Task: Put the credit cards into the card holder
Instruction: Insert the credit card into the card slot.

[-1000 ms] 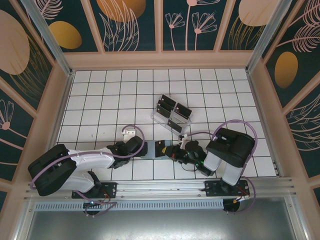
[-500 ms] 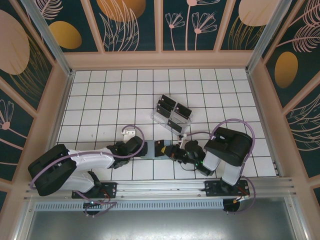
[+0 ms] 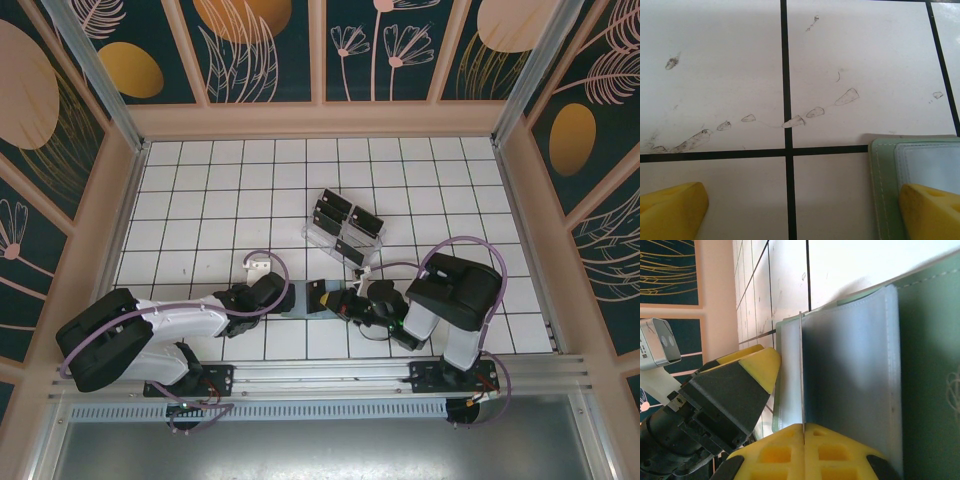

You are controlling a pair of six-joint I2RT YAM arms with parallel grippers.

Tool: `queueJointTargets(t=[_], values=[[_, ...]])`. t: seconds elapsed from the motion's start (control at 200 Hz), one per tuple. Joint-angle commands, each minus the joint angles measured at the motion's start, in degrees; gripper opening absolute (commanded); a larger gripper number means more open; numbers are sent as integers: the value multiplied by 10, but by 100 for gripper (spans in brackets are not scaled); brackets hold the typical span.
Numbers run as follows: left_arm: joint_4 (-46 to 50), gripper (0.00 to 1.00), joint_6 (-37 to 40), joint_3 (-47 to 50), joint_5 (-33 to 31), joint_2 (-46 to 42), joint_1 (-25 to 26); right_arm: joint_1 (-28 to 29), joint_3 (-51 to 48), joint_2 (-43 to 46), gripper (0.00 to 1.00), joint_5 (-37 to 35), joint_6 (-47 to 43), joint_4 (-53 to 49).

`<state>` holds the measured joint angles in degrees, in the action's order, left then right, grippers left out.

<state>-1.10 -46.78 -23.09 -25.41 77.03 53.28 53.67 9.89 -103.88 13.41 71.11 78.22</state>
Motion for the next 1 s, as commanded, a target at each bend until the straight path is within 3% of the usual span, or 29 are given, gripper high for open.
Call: queueJointTargets(t=[0.0, 0.44, 0.505, 0.776, 0.996], values=[[30, 99, -19, 23, 25, 16, 0, 4, 7, -11, 0, -2, 2, 19], [27, 99, -20, 22, 25, 19, 0, 12, 19, -16, 0, -1, 4, -2], [28, 98, -20, 21, 24, 18, 0, 13, 19, 2, 7, -3, -2, -27], [28, 98, -22, 21, 21, 16, 0, 11, 83, 121, 35, -24, -85, -314], [22, 98, -22, 20, 21, 19, 0, 8, 157, 136, 38, -23, -154, -457]])
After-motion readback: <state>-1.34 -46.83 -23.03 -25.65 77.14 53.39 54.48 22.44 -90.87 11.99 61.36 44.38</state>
